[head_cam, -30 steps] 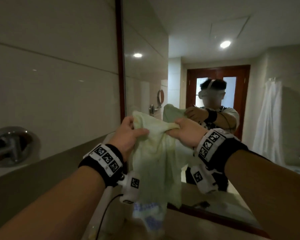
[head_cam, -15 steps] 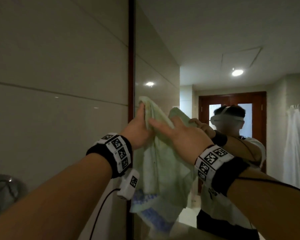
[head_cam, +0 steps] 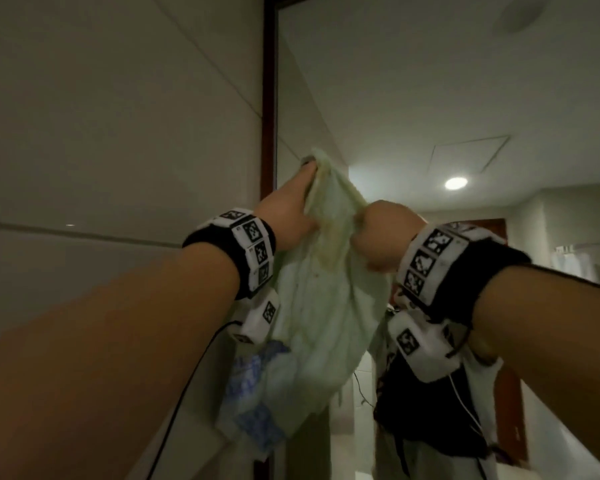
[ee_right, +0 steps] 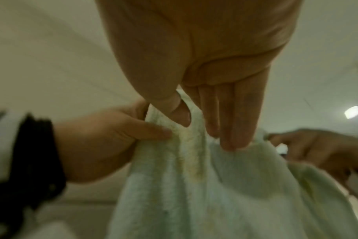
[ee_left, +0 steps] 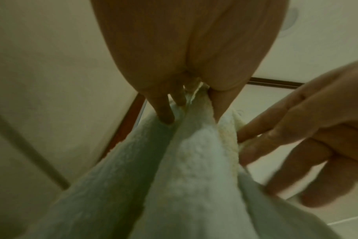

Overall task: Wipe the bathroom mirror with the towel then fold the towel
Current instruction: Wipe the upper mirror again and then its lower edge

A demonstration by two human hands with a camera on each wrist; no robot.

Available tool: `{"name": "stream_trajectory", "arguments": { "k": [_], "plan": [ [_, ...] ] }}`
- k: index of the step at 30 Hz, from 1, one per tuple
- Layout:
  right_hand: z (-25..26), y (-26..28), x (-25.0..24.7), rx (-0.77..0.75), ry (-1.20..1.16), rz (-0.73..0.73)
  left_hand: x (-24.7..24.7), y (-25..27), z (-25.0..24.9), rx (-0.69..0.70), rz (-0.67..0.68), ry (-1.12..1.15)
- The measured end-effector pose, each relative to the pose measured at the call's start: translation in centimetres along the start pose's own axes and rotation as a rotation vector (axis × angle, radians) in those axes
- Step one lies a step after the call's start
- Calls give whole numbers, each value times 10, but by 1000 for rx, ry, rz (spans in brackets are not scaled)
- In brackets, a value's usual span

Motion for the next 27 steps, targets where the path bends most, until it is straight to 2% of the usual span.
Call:
{"name": "stream_trajectory", "arguments": {
  "k": [1,4,6,8,12,16,20,23,27],
  "plan": [
    [3,-9,1,24,-120,22,-2,-9,4,12,-16,0],
    [9,-35,11,118,-683,87,-14,-32,14,-1,-81,9],
    [19,-47,18,72,-731,125,-21,-47,17,0,-121,3],
    [26,-54,23,3,-566,109,-30,-60,18,8,-158,-4],
    [24,-81,17,-46,-67,-99,-55,-89,21,-5,-224,-42],
    [7,-126,-8,-55,171,-237,-81,-115,16,34,-252,-156],
    [7,-166,-50,-28,411,-407,-108,-139,10,91,-359,-203],
    [9,-194,-70,-34,496,-429,-117,-148,24,92,-448,-195],
    [15,-218,-52,-169,351,-363,-87,-156,61,0,-413,-282]
  ]
}}
Point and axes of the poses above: each hand's wrist, its own y-axis away from the middle knuckle, its own x-axis out of the palm, z = x × y, the point moved 5 cm from there along -y, towards the middle knuckle, and after that the axes turned 3 degrees about y, right-handed, at the moved point
